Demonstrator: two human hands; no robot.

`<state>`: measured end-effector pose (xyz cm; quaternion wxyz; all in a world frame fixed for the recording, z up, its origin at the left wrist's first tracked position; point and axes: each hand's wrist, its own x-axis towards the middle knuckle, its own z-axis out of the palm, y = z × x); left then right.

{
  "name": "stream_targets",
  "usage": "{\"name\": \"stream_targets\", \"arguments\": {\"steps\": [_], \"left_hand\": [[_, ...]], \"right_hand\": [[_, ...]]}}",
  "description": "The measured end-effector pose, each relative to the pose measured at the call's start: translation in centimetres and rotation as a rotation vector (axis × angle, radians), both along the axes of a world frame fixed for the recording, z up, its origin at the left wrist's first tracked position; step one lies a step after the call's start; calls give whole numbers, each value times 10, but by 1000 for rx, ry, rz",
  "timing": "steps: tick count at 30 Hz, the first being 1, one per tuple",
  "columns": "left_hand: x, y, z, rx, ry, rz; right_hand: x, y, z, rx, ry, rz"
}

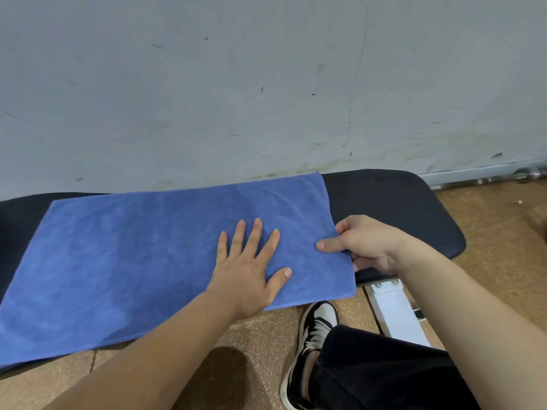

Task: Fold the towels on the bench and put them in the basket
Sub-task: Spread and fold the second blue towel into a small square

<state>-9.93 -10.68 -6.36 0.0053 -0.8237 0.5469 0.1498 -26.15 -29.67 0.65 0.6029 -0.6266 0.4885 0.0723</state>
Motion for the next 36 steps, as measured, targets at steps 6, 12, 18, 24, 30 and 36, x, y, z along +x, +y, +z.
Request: {"name": "stream_targets", "arguments": {"steps": [6, 12, 18, 24, 30, 36], "left_hand": [[-1, -2, 6, 46, 7, -8], [-34, -12, 11, -320, -107, -208], [-84, -49, 9, -387, 12, -306], [-95, -57, -6, -561, 194, -91], [-83, -52, 0, -670, 703, 120], [-76, -46, 12, -716, 683, 127]], "right_hand": [[-27, -6, -7, -275, 203, 95], [-22, -19, -10, -364, 144, 0], [-6, -34, -29, -635, 123, 7], [5, -32, -34, -660, 130, 21], [10, -37, -35, -631, 147, -50], [49, -58, -21, -653, 213, -2]]}}
